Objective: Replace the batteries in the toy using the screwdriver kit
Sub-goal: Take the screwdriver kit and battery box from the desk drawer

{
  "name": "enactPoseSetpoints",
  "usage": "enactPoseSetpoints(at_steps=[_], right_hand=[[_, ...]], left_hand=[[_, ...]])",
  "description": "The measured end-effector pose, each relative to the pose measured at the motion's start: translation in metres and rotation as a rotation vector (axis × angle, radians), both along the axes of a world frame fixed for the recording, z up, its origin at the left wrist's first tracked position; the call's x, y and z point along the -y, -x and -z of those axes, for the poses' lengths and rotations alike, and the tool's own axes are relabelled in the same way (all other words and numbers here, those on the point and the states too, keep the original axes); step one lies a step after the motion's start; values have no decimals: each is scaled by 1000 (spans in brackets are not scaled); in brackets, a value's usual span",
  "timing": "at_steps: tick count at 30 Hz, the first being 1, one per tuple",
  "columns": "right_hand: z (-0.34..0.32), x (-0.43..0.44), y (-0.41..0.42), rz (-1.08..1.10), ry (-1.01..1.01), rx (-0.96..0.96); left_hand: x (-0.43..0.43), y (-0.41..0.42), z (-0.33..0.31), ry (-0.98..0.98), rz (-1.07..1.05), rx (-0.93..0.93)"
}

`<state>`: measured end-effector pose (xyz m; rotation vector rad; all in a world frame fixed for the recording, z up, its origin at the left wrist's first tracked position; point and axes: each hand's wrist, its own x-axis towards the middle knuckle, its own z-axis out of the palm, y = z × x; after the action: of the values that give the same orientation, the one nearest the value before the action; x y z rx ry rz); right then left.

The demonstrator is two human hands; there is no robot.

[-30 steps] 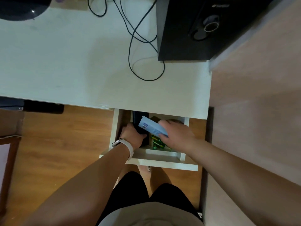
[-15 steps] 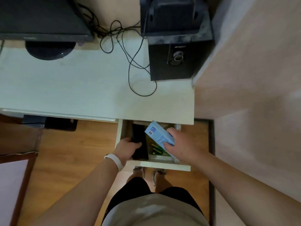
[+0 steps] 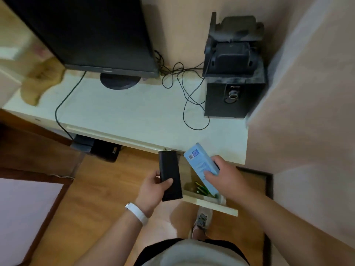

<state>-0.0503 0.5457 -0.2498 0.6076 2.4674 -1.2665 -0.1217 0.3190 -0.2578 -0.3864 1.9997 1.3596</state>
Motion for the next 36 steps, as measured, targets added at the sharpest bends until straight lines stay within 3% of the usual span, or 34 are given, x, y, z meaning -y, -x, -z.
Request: enactPoseSetpoints(at_steps=[12,25,36], right_hand=[[-60,147,11,-213,122,-132],[-109,381,-57,-837,134,-225],[-154,545,-95,-1313,242,-251]], left_hand=[[141,-69,-49,-174,-322,-232],[347,-281,-90,-72,-978,-420],[427,-396,-114,15,-1489,-511]])
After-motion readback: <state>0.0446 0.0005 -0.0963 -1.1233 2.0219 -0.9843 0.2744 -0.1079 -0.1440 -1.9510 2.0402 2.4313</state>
